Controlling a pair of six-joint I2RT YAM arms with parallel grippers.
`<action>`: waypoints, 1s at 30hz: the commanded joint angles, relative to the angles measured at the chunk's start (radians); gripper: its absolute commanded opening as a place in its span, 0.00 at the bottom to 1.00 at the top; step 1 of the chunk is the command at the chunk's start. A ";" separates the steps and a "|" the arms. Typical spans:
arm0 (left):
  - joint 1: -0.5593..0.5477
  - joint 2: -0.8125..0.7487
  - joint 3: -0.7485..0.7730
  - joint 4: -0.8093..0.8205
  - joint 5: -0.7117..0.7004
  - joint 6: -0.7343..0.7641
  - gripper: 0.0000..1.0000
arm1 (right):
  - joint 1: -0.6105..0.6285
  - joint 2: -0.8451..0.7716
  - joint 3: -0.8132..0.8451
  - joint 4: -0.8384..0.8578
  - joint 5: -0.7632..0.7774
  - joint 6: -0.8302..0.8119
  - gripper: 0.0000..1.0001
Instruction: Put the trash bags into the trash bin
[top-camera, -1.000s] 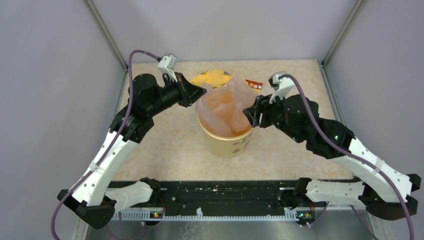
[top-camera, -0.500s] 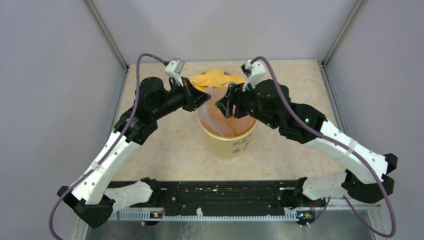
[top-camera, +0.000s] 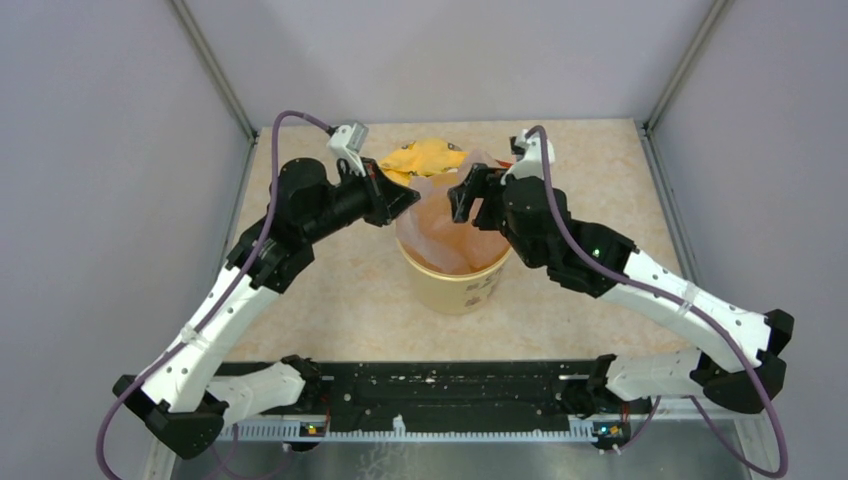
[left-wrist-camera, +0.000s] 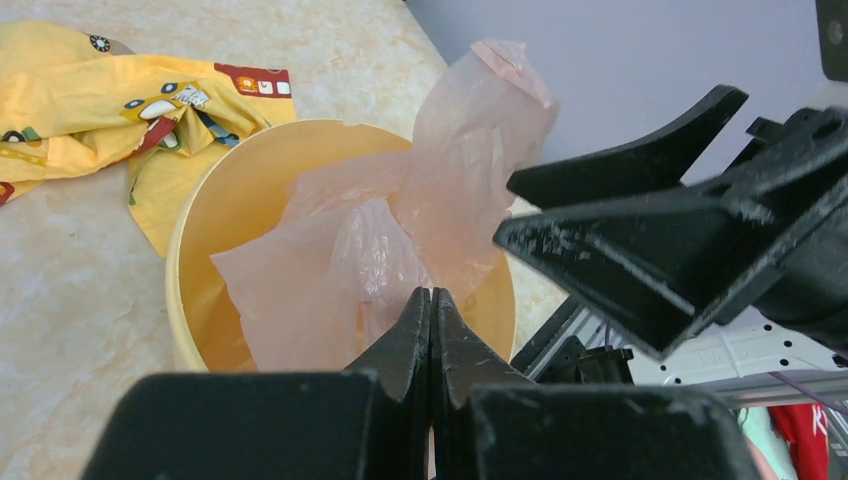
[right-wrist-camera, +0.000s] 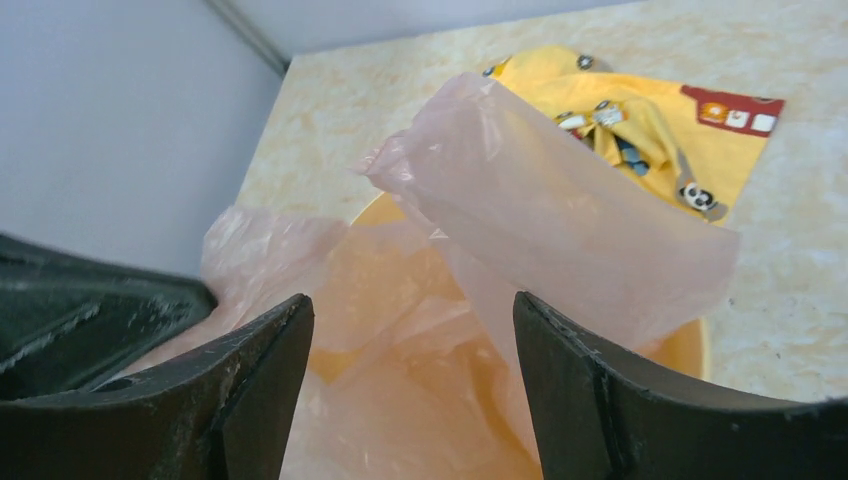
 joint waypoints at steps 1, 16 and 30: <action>-0.006 -0.032 -0.008 0.040 -0.006 -0.002 0.00 | -0.030 -0.038 -0.009 0.102 0.142 0.024 0.74; -0.009 -0.041 -0.016 0.040 0.011 0.010 0.00 | -0.085 0.102 0.147 0.044 0.049 -0.039 0.80; -0.010 -0.061 -0.012 -0.015 -0.049 0.031 0.00 | -0.088 0.249 0.394 -0.222 -0.043 -0.353 0.76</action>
